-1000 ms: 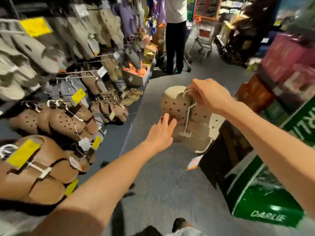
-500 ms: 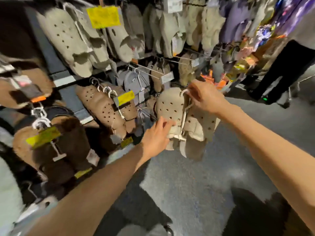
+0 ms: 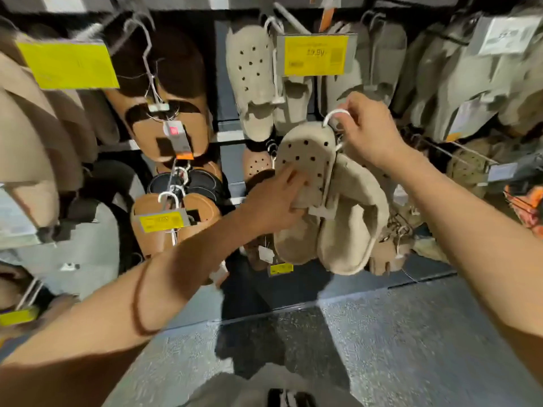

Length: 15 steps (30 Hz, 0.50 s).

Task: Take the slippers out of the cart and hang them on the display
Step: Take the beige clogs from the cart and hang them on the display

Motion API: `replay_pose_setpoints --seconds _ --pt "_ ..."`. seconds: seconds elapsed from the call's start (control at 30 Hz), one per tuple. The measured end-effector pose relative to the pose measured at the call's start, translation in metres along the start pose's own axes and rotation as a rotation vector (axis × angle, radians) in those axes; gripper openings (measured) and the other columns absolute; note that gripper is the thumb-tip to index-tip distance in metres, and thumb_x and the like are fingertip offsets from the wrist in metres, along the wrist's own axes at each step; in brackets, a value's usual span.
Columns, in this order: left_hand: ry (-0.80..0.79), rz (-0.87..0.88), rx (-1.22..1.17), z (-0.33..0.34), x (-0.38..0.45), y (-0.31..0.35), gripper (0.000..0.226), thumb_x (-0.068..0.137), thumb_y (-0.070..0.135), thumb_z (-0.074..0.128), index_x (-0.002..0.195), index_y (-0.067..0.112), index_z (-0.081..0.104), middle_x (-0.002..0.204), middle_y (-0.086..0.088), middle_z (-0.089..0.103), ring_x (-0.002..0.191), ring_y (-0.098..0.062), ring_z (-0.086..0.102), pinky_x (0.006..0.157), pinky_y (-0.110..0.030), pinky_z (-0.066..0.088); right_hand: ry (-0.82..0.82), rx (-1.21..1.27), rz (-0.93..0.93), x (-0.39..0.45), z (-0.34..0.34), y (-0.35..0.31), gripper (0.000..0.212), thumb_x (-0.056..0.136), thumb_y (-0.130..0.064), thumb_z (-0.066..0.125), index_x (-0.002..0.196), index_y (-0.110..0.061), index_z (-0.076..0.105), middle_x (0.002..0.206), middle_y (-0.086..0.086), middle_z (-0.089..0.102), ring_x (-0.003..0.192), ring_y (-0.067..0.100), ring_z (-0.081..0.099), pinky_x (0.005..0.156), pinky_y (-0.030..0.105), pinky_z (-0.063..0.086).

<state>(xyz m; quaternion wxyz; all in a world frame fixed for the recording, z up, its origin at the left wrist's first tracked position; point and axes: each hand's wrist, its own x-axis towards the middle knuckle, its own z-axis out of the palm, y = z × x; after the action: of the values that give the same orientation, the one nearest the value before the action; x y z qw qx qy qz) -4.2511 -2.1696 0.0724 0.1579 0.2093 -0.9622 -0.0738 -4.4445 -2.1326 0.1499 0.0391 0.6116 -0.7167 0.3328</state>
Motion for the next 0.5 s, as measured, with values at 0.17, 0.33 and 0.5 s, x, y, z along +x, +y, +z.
replay_pose_setpoints --seconds 0.17,0.33,0.5 --pt "0.044 0.075 0.095 -0.009 0.033 -0.016 0.045 0.070 0.034 0.044 0.099 0.004 0.060 0.095 -0.018 0.059 0.062 -0.031 0.059 0.044 -0.021 0.033 -0.001 0.124 0.081 0.041 0.011 0.026 0.018 0.095 -0.021 0.047 0.094 -0.006 0.057 0.091 0.019 0.064 0.088 0.031 0.056 0.070 0.029 0.033" --pt "0.122 -0.019 0.230 -0.014 0.075 -0.019 0.038 0.068 0.034 0.051 0.098 0.013 0.062 0.093 -0.008 0.061 0.063 -0.027 0.061 0.045 -0.021 0.036 -0.047 0.246 0.079 0.080 0.013 0.054 0.010 0.096 -0.022 0.047 0.089 -0.014 0.048 0.082 0.004 0.050 0.079 0.017 0.044 0.058 0.026 0.027" --pt "0.062 -0.241 0.176 -0.021 0.119 -0.009 0.045 0.077 0.031 0.064 0.119 0.018 0.054 0.117 -0.007 0.056 0.092 -0.035 0.062 0.063 -0.037 0.044 -0.078 0.303 0.063 0.129 0.007 0.074 0.022 0.094 -0.023 0.050 0.072 -0.024 0.047 0.065 -0.006 0.047 0.058 0.006 0.042 0.049 0.014 0.032"
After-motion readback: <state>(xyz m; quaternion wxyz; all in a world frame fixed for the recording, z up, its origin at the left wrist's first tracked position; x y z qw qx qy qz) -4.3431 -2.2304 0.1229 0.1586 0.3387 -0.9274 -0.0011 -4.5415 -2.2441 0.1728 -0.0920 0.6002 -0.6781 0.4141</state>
